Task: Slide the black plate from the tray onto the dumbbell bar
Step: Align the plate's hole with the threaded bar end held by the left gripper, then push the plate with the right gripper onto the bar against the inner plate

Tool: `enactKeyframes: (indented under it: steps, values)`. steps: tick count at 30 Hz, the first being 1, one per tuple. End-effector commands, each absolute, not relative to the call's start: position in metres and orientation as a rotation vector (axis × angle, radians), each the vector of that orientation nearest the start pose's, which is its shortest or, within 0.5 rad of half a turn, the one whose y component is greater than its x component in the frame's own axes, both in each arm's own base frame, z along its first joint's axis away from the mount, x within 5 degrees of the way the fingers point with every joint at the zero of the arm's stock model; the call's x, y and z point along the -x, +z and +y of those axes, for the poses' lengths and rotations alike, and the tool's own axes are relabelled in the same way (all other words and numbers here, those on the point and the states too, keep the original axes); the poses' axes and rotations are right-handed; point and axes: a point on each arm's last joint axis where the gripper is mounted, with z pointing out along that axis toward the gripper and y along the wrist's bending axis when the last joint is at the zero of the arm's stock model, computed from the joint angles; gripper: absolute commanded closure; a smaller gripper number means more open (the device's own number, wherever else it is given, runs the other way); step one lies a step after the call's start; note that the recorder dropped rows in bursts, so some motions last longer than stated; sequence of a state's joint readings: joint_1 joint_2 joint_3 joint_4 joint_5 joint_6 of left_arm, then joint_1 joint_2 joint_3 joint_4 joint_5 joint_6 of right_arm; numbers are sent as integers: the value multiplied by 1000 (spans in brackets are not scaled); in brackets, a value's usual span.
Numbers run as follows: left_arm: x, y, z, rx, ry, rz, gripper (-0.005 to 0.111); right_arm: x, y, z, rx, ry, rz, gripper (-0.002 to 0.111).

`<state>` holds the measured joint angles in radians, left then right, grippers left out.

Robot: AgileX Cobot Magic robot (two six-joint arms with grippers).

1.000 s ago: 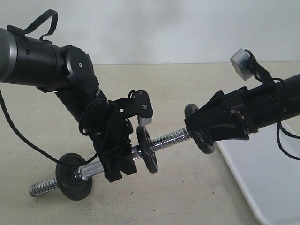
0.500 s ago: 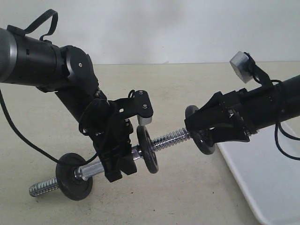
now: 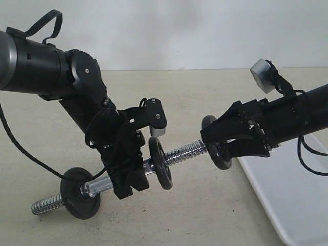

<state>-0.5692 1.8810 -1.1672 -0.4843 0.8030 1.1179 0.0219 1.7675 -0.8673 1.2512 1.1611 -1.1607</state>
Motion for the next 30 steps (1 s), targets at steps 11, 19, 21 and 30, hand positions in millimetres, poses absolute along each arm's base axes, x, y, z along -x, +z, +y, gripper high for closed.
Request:
enactKeyframes:
  steps: [11,19,21,30]
  values:
    - [-280,212,-225,-1689,-567,2103,102,-287,193,89,455,1528,2383,108]
    - [-279,213,-226,-1691,-584,2095,102,-291,194,89,427,1516,2353,108]
    - [-279,213,-226,-1691,-584,2095,102,-291,195,90,428,1518,2352,108]
    - [-279,213,-226,-1692,-585,2096,102,-291,191,115,451,1435,2366,108]
